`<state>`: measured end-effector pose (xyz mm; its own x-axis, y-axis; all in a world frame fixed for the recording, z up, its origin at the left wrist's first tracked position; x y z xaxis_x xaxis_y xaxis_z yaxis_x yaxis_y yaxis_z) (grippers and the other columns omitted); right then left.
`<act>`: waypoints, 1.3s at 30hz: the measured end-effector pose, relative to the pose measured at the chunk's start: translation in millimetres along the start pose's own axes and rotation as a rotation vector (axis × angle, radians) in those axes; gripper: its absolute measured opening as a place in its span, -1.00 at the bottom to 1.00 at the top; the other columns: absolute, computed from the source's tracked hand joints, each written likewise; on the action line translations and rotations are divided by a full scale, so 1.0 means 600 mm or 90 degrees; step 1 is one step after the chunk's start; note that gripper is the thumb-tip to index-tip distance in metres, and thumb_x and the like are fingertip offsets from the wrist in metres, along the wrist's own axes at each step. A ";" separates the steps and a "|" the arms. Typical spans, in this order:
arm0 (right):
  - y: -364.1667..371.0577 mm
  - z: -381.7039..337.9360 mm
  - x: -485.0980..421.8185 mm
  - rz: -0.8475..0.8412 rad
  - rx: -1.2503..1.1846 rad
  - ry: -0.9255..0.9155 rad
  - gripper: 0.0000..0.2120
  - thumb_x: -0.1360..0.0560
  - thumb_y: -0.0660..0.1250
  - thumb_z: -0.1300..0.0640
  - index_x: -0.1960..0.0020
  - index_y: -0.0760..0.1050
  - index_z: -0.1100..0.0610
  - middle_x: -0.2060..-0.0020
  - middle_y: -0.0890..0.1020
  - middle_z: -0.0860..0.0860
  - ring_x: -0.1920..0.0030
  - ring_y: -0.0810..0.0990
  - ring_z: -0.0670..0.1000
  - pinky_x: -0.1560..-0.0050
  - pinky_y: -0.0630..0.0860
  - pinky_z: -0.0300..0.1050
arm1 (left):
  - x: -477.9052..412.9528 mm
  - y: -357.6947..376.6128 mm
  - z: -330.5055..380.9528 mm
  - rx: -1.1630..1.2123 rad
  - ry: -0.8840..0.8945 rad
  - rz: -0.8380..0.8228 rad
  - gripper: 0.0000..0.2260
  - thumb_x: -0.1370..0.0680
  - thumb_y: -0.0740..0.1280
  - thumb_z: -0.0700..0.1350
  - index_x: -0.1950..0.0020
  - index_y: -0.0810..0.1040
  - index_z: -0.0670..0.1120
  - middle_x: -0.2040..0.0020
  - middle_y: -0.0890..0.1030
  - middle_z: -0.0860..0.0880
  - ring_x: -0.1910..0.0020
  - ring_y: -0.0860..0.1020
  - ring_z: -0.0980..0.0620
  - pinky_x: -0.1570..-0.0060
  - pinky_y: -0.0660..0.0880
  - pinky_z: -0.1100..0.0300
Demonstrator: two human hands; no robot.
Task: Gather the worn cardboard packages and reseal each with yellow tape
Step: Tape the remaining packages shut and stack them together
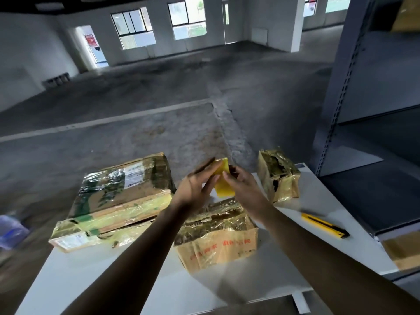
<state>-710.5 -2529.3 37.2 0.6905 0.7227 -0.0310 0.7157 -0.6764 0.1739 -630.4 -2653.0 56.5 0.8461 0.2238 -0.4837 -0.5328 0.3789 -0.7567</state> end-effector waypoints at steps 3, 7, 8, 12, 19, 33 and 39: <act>0.029 0.006 -0.025 0.059 -0.038 0.030 -0.80 -0.60 0.34 0.11 -0.15 0.60 0.18 -0.03 0.69 0.14 -0.12 0.66 0.14 -0.21 0.58 0.02 | 0.015 -0.020 -0.015 0.037 0.017 0.035 -0.59 -0.61 0.31 -0.05 -0.46 0.44 -0.03 -0.50 0.37 -0.07 -0.41 0.39 0.18 -0.33 0.39 0.32; 0.065 -0.002 -0.041 0.089 -0.110 0.083 -0.73 -0.60 0.33 0.11 -0.21 0.57 0.26 -0.10 0.67 0.23 -0.13 0.65 0.23 -0.25 0.54 0.20 | 0.027 -0.044 -0.020 0.080 -0.005 0.076 -0.54 -0.58 0.39 -0.11 -0.47 0.40 -0.02 -0.40 0.45 0.07 -0.32 0.42 0.39 -0.22 0.39 0.46; 0.073 -0.006 -0.043 0.082 -0.134 0.091 -0.71 -0.62 0.30 0.14 -0.24 0.55 0.30 -0.12 0.65 0.25 -0.13 0.64 0.23 -0.22 0.56 0.15 | 0.031 -0.047 -0.023 0.118 -0.054 0.075 -0.51 -0.58 0.39 -0.10 -0.49 0.35 0.03 -0.31 0.50 0.14 -0.22 0.46 0.46 -0.16 0.41 0.48; 0.101 -0.018 -0.050 0.065 -0.135 0.064 -0.69 -0.59 0.32 0.24 -0.28 0.50 0.37 -0.17 0.61 0.30 -0.14 0.62 0.21 -0.19 0.57 0.05 | 0.037 -0.055 -0.046 0.333 -0.252 0.110 -0.76 -0.63 0.31 -0.04 -0.26 0.60 -0.05 -0.04 0.70 0.07 -0.02 0.66 0.13 -0.01 0.54 0.19; 0.141 -0.024 -0.049 0.099 0.019 -0.014 -0.69 -0.53 0.42 -0.03 -0.25 0.57 0.03 -0.12 0.64 -0.06 -0.12 0.63 -0.09 -0.04 0.51 -0.30 | 0.026 -0.089 -0.057 0.535 -0.436 0.185 -0.76 -0.61 0.32 0.09 0.09 0.69 0.00 0.08 0.72 -0.09 0.06 0.66 -0.15 0.04 0.58 -0.07; 0.163 -0.088 -0.037 0.139 0.057 -0.109 -0.69 -0.65 0.19 -0.07 -0.25 0.55 0.05 -0.13 0.62 -0.03 -0.17 0.57 -0.01 -0.27 0.46 -0.02 | 0.023 -0.142 0.004 0.702 -0.374 0.135 -0.82 -0.65 0.23 -0.24 -0.06 0.64 -0.15 0.04 0.72 0.03 -0.07 0.66 0.05 -0.11 0.60 0.15; 0.158 -0.091 -0.023 0.122 0.065 -0.111 -0.78 -0.67 0.16 0.10 0.00 0.51 -0.17 0.07 0.57 -0.20 0.03 0.53 -0.23 0.03 0.41 -0.37 | 0.024 -0.150 0.010 0.669 -0.372 0.154 -0.80 -0.65 0.25 -0.21 0.04 0.65 -0.04 0.15 0.70 0.21 0.05 0.65 0.22 0.10 0.59 0.30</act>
<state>-658.1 -2595.7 108.1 0.8158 0.5504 -0.1775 0.5707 -0.8159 0.0930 -570.4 -2678.4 120.4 0.7502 0.6552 -0.0883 -0.6354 0.7514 0.1779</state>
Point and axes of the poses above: each hand's wrist, its own x-axis away from the middle knuckle, its own y-axis out of the palm, z = x × y, the point moved 5 cm from there along -x, towards the middle knuckle
